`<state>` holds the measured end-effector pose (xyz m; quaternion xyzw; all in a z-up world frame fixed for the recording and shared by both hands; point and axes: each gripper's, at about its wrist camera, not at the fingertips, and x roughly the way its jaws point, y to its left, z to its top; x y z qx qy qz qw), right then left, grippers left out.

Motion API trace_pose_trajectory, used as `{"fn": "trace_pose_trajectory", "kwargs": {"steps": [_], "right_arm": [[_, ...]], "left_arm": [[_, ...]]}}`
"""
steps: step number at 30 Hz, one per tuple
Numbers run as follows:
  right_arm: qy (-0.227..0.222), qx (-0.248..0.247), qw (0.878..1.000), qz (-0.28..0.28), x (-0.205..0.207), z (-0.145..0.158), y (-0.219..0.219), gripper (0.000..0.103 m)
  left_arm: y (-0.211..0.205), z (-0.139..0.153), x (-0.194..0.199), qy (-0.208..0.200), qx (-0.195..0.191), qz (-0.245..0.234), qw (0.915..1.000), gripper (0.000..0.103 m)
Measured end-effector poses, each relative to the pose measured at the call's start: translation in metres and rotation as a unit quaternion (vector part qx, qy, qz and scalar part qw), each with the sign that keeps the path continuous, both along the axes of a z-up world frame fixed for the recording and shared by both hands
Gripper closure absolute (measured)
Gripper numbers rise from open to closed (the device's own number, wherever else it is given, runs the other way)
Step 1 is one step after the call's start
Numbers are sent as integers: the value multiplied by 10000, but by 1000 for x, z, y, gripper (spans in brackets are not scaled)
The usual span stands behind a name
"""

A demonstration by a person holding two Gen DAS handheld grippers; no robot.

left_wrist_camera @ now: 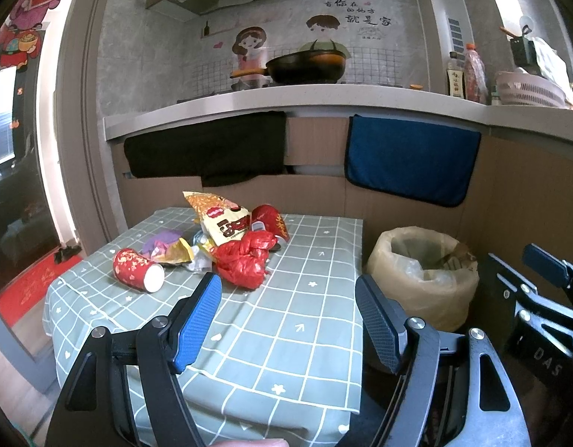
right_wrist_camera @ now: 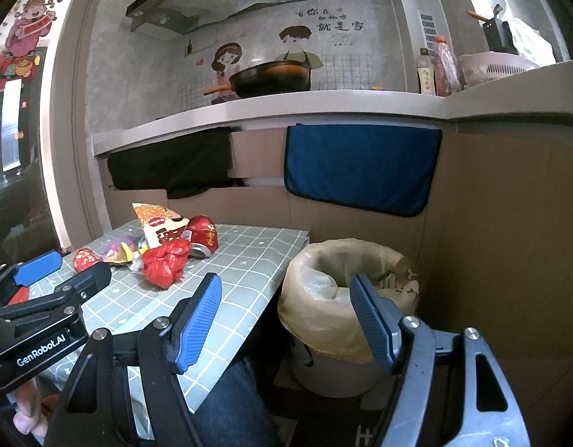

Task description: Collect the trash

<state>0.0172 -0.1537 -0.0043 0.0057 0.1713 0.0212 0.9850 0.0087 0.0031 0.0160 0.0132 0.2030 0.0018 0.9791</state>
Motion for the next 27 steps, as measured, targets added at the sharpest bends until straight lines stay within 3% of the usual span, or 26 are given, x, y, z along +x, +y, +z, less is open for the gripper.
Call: {"fn": "trace_pose_trajectory", "kwargs": {"steps": [27], "right_arm": [[-106, -47, 9999, -31, 2, 6, -1, 34]], "left_arm": [[3, -5, -7, -12, -11, 14, 10000, 29]]}}
